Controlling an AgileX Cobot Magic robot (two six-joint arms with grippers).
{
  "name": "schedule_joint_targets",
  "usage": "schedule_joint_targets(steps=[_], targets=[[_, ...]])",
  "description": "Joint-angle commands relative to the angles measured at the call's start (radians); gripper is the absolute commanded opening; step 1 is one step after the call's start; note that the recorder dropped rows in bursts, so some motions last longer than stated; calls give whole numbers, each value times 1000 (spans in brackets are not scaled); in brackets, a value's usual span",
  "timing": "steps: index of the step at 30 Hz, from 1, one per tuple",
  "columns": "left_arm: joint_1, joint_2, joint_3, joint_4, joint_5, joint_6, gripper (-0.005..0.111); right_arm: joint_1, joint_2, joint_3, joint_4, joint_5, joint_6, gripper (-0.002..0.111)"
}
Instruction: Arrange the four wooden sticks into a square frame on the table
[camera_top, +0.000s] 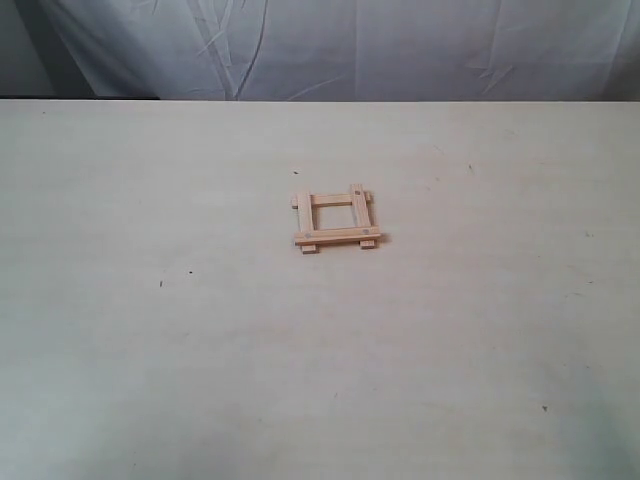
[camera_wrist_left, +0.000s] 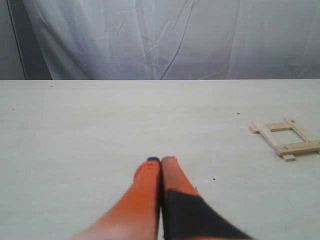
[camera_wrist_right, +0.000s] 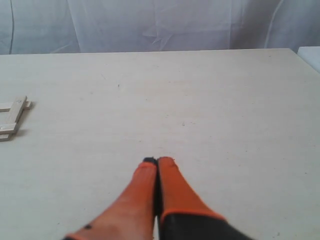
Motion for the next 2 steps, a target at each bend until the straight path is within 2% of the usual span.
schedule_joint_targets(steps=[1, 2], targets=[[-6, -5, 5, -7, -17, 1, 0, -7, -6, 2, 2, -15, 0, 0], [-6, -5, 5, -7, -17, 1, 0, -7, -6, 2, 2, -15, 0, 0]])
